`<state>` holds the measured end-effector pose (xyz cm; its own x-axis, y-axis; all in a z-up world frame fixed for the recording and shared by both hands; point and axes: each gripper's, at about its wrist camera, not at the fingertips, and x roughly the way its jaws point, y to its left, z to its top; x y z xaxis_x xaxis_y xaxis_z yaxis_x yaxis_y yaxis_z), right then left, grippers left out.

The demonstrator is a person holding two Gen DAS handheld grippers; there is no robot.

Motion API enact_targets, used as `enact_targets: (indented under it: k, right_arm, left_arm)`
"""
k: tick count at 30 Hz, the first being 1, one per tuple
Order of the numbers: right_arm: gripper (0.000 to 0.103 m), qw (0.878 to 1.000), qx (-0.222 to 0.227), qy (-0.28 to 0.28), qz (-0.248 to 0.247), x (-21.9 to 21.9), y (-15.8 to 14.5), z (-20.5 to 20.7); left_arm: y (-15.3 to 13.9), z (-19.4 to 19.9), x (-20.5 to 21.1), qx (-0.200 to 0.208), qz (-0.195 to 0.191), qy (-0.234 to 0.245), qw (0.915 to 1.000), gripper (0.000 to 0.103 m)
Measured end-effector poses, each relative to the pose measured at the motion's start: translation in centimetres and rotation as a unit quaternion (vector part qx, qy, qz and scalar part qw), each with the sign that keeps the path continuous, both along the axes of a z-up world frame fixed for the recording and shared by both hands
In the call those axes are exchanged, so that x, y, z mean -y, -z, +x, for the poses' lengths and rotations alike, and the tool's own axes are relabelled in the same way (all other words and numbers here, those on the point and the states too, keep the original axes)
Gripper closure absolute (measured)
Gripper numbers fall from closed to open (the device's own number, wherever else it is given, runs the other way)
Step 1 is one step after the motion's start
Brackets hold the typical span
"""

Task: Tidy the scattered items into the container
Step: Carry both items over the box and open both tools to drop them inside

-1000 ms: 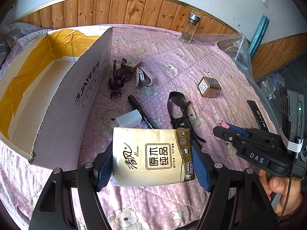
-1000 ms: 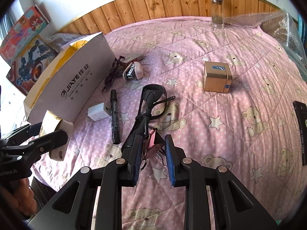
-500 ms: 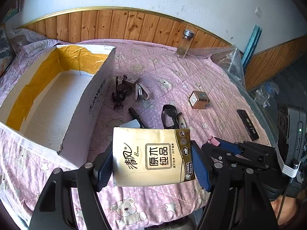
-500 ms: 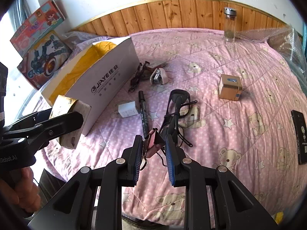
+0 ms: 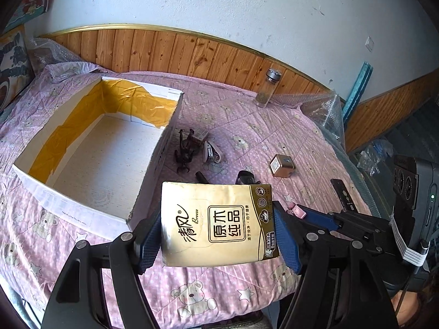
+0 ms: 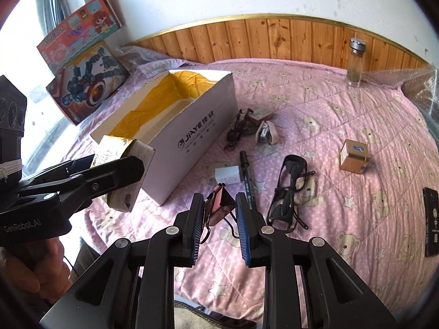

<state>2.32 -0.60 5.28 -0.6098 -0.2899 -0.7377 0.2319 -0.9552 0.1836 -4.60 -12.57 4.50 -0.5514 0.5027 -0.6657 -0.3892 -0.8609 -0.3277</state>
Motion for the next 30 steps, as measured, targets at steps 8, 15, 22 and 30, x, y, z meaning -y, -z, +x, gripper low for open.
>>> enact_targets:
  k: [8, 15, 22, 30]
  right_arm:
    - [0.079, 0.999, -0.017, -0.042, -0.004, 3.6, -2.2, -2.1]
    - [0.079, 0.998, -0.021, -0.065, -0.015, 5.7, -3.4, -5.0]
    - [0.079, 0.996, -0.018, -0.083, -0.026, 7.4, -3.8, -8.4]
    - [0.079, 0.995, -0.01, -0.095, -0.03, 8.9, -3.8, -12.7]
  left_arm:
    - [-1.6, -1.3, 3.0, -0.009, 0.015, -0.027, 0.9995, 0.03]
    - [-2.9, -3.5, 4.9, -0.019, 0.015, -0.046, 0.9986, 0.03]
    - [-3.0, -6.8, 6.3, -0.012, -0.004, -0.062, 0.998, 0.03]
    - [-3.0, -11.3, 7.0, -0.005, -0.034, -0.068, 0.9971, 0.03]
